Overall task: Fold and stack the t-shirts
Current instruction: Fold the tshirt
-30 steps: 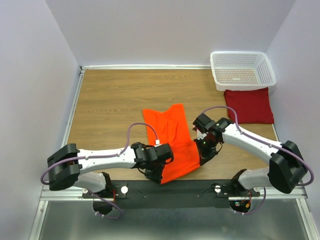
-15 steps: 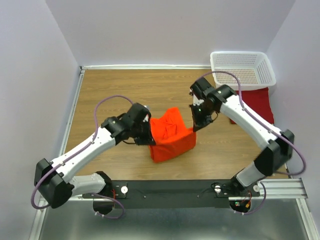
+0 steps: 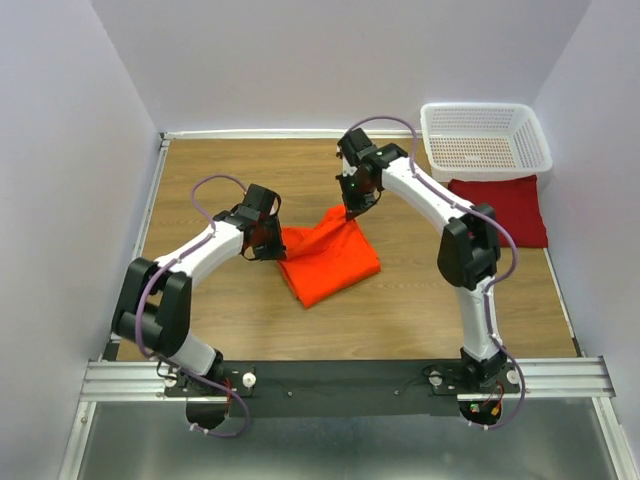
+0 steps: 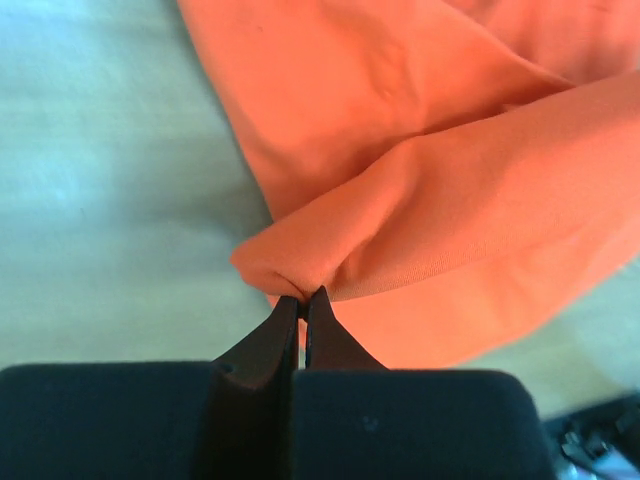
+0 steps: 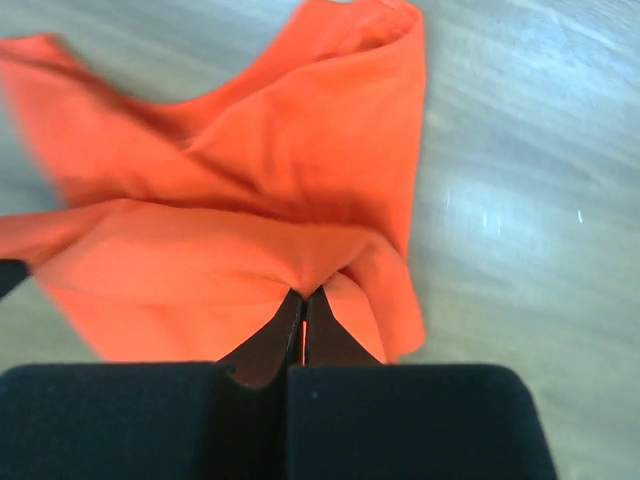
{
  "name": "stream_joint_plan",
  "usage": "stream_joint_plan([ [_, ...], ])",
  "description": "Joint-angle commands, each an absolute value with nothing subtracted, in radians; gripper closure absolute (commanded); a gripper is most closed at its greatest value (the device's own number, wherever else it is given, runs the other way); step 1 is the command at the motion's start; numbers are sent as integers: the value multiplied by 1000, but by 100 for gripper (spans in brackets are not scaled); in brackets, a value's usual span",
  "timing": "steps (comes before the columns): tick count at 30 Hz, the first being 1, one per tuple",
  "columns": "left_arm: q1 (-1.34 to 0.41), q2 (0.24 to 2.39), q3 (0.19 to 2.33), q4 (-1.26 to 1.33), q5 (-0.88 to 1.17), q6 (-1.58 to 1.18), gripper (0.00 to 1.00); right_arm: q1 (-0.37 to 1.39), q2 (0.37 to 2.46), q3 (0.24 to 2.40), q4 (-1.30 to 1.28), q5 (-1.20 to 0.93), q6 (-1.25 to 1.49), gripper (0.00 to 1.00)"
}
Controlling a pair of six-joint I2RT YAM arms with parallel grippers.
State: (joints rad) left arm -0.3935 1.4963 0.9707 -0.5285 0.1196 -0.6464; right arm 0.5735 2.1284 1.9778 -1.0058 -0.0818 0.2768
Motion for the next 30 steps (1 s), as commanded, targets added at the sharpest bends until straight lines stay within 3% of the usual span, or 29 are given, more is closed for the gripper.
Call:
stream_joint_plan([
  [1, -367, 1589, 968, -375, 51, -588, 100, 555, 2215, 1968, -898, -20, 258, 99],
  [16, -370, 1583, 1025, -282, 8, -552, 100, 522, 2109, 1587, -580, 49, 353, 99],
  [30, -388, 1543, 1019, -206, 38, -505, 100, 523, 1902, 1454, -514, 106, 405, 99],
])
